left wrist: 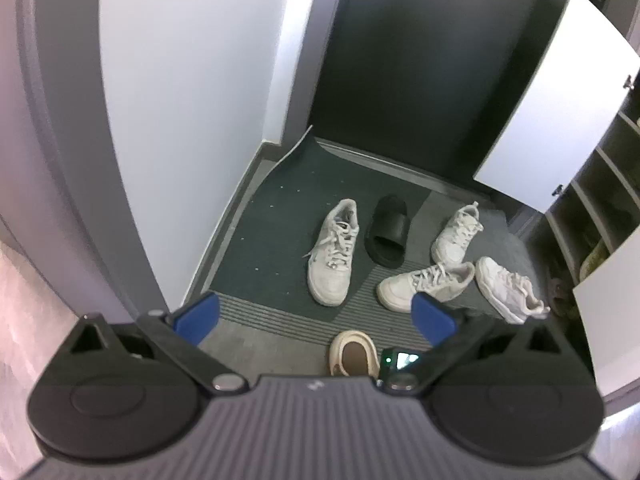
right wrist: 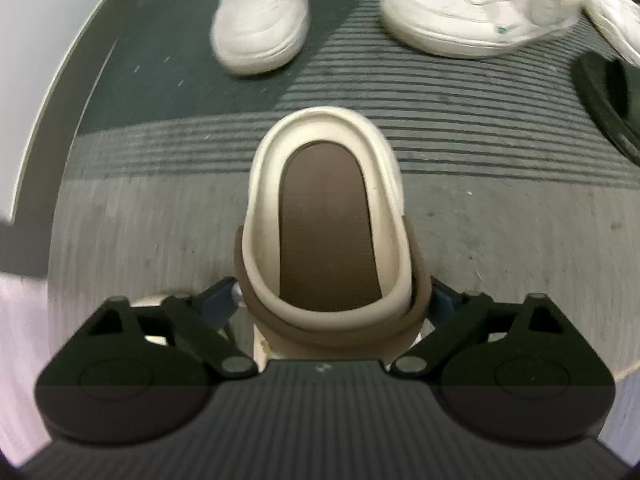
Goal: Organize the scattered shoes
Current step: 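Lower the right gripper onto a cream clog and grasp its heel, then lift the charmed cream clog by its strap with the right gripper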
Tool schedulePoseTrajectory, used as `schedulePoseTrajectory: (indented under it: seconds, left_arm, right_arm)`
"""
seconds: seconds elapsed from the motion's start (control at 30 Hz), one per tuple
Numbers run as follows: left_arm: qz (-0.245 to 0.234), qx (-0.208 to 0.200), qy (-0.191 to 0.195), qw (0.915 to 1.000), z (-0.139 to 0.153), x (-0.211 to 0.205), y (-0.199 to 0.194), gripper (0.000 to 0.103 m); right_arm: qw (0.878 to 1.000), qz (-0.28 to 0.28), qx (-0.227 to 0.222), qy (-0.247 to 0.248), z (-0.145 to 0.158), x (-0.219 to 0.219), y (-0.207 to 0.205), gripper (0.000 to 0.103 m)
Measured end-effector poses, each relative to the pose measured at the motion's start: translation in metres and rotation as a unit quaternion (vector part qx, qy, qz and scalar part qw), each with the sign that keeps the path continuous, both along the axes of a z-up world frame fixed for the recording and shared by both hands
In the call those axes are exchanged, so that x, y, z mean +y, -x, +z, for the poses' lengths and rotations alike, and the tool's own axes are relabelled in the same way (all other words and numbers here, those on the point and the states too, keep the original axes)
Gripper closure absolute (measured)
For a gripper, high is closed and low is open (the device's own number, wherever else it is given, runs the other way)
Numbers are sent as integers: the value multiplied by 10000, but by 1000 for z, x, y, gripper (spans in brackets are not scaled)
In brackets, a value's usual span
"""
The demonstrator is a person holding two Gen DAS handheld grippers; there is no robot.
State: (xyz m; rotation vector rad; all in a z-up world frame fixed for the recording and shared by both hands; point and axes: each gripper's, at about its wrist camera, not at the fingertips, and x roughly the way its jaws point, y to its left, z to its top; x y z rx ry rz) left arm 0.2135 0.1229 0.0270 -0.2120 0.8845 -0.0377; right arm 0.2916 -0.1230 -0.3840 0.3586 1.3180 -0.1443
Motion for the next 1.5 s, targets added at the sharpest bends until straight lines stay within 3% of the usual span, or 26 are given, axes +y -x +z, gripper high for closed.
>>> schedulePoseTrajectory:
  seconds: [0.13, 0.2, 0.3, 0.43, 0.47, 0.57, 0.73, 1.0, 1.1, 1.17, 1.2, 1.23, 1.27, 1.3, 1.33, 1.37, 1.43, 1.5]
  left_arm:
    - [67, -26, 98, 9999, 2, 6, 3, 0]
    - [82, -84, 147, 9998, 4, 8, 6, 0]
    - [29, -143, 133, 9998, 7, 4, 10, 0]
    - [-70, -183, 156, 9997, 11, -4, 13, 0]
    - [-82, -194, 158, 9997, 12, -6, 14, 0]
    - [-172, -245, 163, 9994, 15, -15, 18, 0]
    - [-364, -264, 157, 9989, 17, -29, 24, 0]
    - [-672, -255, 345, 9968, 20, -44, 32, 0]
    - [-750, -224, 379, 9962, 19, -45, 33, 0]
    - [-802, -205, 401, 9958, 19, -47, 34, 0]
    - [-824, -207, 410, 9955, 19, -46, 35, 0]
    - [-832, -213, 421, 9954, 19, -46, 35, 0]
    - [-840, -220, 431, 9953, 19, -45, 36, 0]
    - [-839, -229, 437, 9953, 19, -44, 36, 0]
    - [-833, -259, 440, 9952, 20, -43, 37, 0]
    - [-828, -285, 443, 9952, 21, -43, 37, 0]
    - [-785, -317, 439, 9954, 22, -41, 36, 0]
    - [-759, -312, 437, 9957, 22, -41, 35, 0]
  right_arm:
    - [9961, -880, 33, -68, 4, -19, 8, 9]
    - [9804, -1925, 119, -406, 12, -53, 26, 9]
    - [9410, -3259, 232, -877, 16, -87, 57, 9]
    - [8575, -4882, 405, -1570, 15, -117, 115, 9]
    - [8480, -5009, 391, -1687, 14, -122, 123, 9]
    - [8342, -5124, 352, -2009, 9, -133, 140, 8]
    - [8389, -4934, 285, -2281, 3, -145, 154, 5]
    - [8787, -4020, -33, -2574, 13, -161, 149, 0]
    - [9027, -3333, -274, -2706, 25, -169, 141, 0]
    - [9431, -2281, -672, -2325, 48, -175, 123, 0]
    - [9537, -1953, -814, -2137, 56, -175, 118, 0]
    - [9721, -1191, -1097, -1697, 73, -172, 108, 0]
    - [9826, -407, -1314, -1248, 86, -165, 100, 0]
    - [9850, 481, -1487, -730, 99, -156, 94, 0]
    - [9740, 1667, -1534, -28, 110, -138, 90, 0]
    - [9415, 2945, -1478, 710, 114, -115, 93, 0]
    - [8431, 4907, -1377, 1718, 109, -77, 109, 0]
    - [7525, 6082, -1339, 2143, 98, -56, 122, 0]
